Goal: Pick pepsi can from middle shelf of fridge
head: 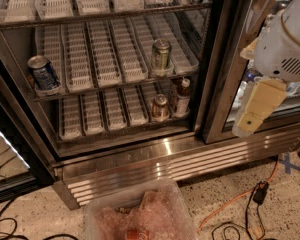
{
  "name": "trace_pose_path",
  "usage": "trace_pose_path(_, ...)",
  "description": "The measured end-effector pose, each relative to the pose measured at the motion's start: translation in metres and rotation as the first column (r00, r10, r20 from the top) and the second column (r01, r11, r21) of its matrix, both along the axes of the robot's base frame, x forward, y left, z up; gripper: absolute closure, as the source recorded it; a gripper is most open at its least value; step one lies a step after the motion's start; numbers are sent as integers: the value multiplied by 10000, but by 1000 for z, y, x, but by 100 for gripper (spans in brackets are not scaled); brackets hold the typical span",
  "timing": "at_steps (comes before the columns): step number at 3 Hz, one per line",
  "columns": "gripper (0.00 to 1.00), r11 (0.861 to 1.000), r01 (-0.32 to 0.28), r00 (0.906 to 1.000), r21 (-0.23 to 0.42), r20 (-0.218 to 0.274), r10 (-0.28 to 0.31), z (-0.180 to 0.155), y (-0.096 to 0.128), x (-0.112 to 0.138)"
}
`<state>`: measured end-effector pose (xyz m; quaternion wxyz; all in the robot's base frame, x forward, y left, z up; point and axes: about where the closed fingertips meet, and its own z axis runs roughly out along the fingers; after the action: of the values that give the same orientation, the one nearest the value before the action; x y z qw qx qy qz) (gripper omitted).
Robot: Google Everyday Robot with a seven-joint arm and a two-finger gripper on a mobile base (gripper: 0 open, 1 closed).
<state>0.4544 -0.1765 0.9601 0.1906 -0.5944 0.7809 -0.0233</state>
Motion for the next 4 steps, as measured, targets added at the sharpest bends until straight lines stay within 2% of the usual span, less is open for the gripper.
trace_pose_path(1,0,10000,2,10000,3,-2,-2,0,0,0)
trace_pose_path(2,0,9979,354,9986,536,-403,-333,-21,4,3)
trace_pose_path(3,0,9848,781,9939,1551,-892,-648,-52,25,9)
trace_pose_path(4,0,9446,774,9954,3190,-780,-552,-73,77,34)
